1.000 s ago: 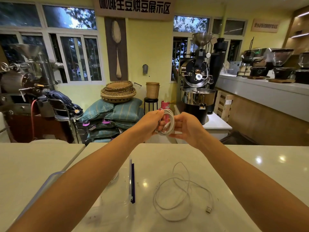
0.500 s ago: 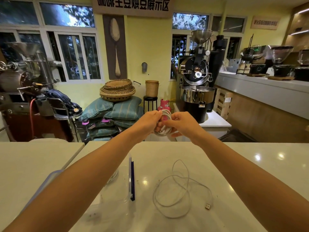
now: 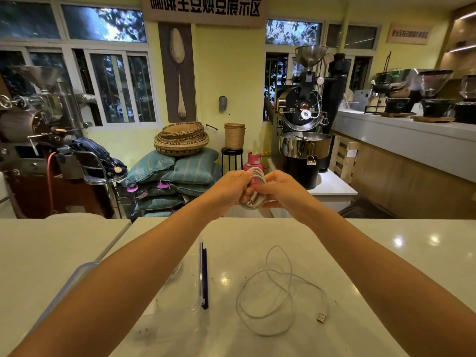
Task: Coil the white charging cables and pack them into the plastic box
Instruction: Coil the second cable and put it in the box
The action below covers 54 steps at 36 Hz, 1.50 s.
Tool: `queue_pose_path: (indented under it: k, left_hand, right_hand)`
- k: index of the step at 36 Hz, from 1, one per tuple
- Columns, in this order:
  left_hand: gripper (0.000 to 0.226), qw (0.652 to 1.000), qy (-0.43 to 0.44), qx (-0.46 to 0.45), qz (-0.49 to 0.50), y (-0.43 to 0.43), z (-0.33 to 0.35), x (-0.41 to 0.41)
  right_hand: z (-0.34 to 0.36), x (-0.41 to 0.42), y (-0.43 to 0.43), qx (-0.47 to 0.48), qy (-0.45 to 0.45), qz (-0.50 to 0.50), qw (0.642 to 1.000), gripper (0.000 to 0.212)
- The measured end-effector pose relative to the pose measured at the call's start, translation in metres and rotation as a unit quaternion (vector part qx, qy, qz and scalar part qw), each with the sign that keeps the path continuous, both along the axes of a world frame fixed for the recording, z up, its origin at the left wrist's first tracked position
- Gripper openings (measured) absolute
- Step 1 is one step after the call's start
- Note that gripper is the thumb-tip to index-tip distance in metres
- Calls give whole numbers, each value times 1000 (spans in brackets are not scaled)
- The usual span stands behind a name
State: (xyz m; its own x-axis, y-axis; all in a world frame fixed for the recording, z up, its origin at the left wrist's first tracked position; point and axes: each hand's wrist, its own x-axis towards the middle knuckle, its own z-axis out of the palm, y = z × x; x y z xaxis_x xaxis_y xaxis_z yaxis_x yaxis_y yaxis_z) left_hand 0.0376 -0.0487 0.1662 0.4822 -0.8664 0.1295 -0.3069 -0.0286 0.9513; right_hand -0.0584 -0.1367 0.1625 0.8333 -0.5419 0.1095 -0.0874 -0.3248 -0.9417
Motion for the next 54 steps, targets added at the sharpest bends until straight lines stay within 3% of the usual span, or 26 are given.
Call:
queue_pose_path:
  k: [7,16,24,32,44,50,52,54]
  left_hand:
    - [37,1000,-18,2,23,-2,-1,2]
    - [42,1000,-8,-5,12,-3,-3,7]
    - [41,1000,5,3,-10,-3,-2,11]
    - [39,1000,2,5,-12,-2,-2,8]
    - [36,1000,-29,-9,1,1,-2,6]
    - [38,999,-28,-26,28,-3,-2,6]
    - [39,998,-30,-36,29,-4,-1,4]
    - [39,998,-21,-44,27,-5,0,3]
  right_hand:
    - [-2,3,3,43,-21,-27,998,24]
    - [-6,9,7,69,-5,-56,996,21]
    - [-4,8,2,192,3,15,981,21]
    - [-9,7,-1,249,-24,48,967,21]
    - [-13,7,-1,228,-55,64,970,19]
    - [-5,10,-3,111,-28,62,992,4]
    - [-3,10,-3,94,-20,57,994,27]
    - [-1,10,-3,92,-22,61,994,33]
